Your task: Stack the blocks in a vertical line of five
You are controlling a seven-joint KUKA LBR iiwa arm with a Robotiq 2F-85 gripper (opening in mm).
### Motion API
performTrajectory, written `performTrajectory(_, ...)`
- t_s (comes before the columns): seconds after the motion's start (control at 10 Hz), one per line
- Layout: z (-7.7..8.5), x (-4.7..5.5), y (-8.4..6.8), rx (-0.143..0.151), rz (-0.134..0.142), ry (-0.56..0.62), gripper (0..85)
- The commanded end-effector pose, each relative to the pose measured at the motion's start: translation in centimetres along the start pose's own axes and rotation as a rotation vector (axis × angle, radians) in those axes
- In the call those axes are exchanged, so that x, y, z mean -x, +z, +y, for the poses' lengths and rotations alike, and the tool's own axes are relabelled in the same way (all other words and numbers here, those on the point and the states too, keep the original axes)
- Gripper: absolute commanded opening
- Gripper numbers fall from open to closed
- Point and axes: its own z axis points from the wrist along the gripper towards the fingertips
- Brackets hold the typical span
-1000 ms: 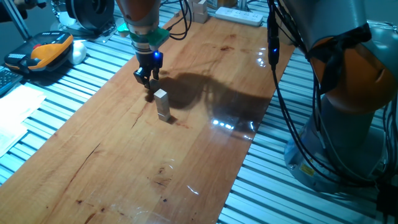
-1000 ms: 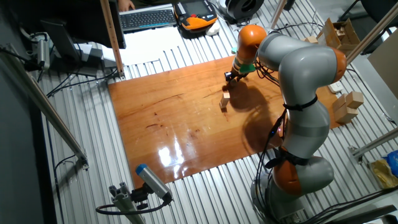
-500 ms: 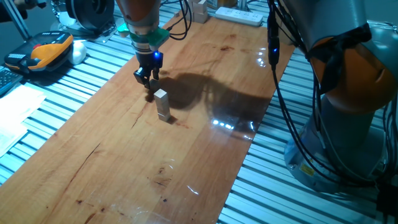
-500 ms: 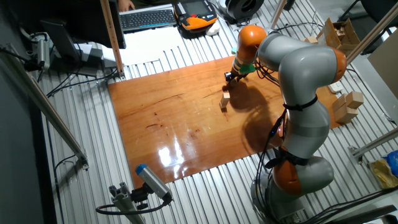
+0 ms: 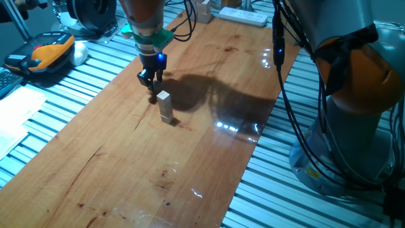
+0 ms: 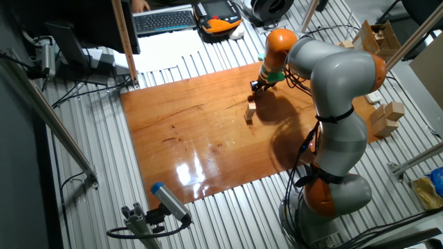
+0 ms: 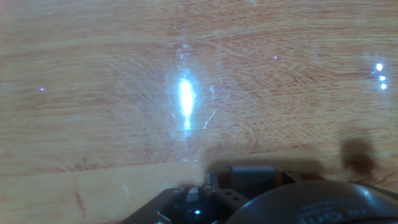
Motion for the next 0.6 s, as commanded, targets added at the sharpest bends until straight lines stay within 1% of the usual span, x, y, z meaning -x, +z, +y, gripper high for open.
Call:
performTrajectory(0.0, 0.02, -0.04, 0.06, -0.001, 0.0, 0.0, 51.0)
performTrajectory(0.5, 0.06, -0.18, 0.17, -0.001, 0.0, -0.005, 51.0)
